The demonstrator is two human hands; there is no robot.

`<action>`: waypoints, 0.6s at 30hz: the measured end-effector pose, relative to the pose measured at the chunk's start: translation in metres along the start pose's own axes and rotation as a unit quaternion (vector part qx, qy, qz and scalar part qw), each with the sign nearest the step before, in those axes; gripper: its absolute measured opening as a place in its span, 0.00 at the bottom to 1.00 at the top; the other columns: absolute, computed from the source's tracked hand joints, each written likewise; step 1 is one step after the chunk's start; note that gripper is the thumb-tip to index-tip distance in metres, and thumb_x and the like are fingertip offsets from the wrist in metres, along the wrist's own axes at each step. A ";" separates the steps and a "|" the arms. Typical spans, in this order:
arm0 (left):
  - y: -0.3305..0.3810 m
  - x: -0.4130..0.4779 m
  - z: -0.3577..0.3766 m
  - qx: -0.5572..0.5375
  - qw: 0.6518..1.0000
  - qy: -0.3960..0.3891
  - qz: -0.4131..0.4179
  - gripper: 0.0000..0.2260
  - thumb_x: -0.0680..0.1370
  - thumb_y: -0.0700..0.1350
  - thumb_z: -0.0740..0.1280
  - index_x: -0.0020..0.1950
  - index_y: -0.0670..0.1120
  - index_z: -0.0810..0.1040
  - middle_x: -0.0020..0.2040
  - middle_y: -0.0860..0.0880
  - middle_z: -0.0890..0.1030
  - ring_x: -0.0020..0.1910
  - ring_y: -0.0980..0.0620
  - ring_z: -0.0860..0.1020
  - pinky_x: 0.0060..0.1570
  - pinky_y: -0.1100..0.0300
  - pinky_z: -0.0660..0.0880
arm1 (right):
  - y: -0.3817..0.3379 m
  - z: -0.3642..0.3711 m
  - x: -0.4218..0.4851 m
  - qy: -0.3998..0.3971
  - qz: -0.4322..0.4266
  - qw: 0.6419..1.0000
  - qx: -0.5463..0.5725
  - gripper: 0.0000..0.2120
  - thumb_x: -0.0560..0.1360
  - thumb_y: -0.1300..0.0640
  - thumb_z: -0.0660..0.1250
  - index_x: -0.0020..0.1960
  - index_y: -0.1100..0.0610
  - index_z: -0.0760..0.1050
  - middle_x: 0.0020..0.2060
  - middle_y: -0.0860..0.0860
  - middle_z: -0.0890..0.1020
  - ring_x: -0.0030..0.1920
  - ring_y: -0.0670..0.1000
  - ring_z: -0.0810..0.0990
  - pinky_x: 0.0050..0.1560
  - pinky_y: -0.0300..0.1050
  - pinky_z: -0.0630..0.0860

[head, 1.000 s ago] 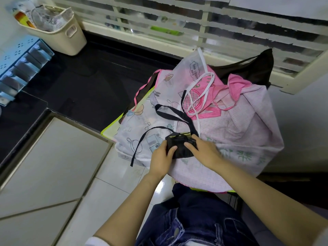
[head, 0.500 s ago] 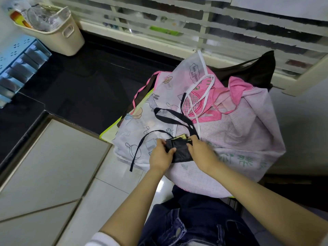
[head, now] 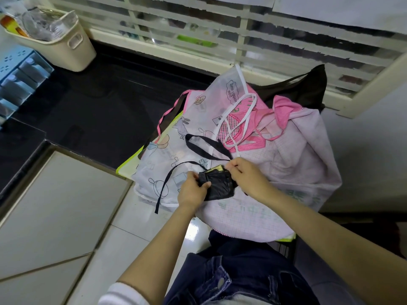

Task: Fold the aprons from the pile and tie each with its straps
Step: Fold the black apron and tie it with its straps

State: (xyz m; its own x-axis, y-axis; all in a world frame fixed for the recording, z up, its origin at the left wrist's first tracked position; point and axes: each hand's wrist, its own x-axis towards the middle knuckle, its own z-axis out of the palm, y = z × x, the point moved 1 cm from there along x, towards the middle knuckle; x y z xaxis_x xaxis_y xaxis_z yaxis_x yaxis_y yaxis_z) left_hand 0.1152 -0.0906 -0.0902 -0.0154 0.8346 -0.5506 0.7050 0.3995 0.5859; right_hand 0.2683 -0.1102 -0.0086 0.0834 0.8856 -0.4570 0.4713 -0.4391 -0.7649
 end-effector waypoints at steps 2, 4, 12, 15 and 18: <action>0.001 0.000 0.000 0.005 1.000 0.003 -0.003 0.15 0.76 0.49 0.68 0.57 0.44 0.68 0.46 0.50 0.75 0.46 0.50 0.74 0.46 0.57 0.70 | -0.004 -0.010 -0.006 0.031 -0.032 0.997 -0.060 0.08 0.81 0.55 0.57 0.54 0.57 0.72 0.31 0.46 0.72 0.31 0.45 0.71 0.33 0.42 0.67; 0.002 0.000 0.000 0.005 1.000 0.006 -0.006 0.15 0.76 0.50 0.68 0.57 0.44 0.68 0.46 0.50 0.75 0.47 0.49 0.74 0.47 0.56 0.71 | 0.001 -0.018 -0.014 0.046 -0.048 0.992 -0.110 0.09 0.81 0.55 0.57 0.56 0.57 0.73 0.38 0.49 0.79 0.40 0.49 0.77 0.40 0.45 0.71; 0.006 -0.002 0.001 0.012 1.000 0.013 -0.017 0.16 0.77 0.49 0.67 0.58 0.44 0.68 0.48 0.49 0.74 0.51 0.46 0.75 0.50 0.53 0.72 | 0.071 0.001 -0.060 -0.048 0.002 0.978 -0.204 0.14 0.82 0.57 0.53 0.53 0.53 0.78 0.43 0.43 0.79 0.36 0.41 0.71 0.36 0.36 0.65; 0.009 -0.005 0.002 0.017 0.999 0.021 -0.023 0.16 0.77 0.49 0.67 0.59 0.43 0.68 0.47 0.50 0.73 0.52 0.46 0.75 0.47 0.55 0.69 | 0.088 0.003 -0.074 -0.060 0.031 0.969 -0.238 0.16 0.82 0.58 0.50 0.54 0.54 0.77 0.48 0.45 0.80 0.42 0.44 0.74 0.43 0.38 0.69; 0.011 -0.007 0.004 0.008 0.999 0.031 -0.027 0.16 0.77 0.49 0.66 0.59 0.43 0.68 0.48 0.50 0.73 0.54 0.45 0.75 0.47 0.56 0.68 | 0.101 -0.001 -0.077 -0.088 0.064 0.960 -0.259 0.17 0.80 0.59 0.51 0.47 0.60 0.78 0.48 0.51 0.82 0.46 0.51 0.78 0.51 0.46 0.74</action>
State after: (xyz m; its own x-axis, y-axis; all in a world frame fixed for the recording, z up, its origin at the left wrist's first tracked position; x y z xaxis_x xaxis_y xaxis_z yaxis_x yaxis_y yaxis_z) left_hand 0.1260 -0.0937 -0.0816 -0.0963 0.8341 -0.5431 0.7132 0.4384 0.5469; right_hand 0.3101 -0.2222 -0.0501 0.0425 0.7699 -0.6368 0.8435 -0.3692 -0.3900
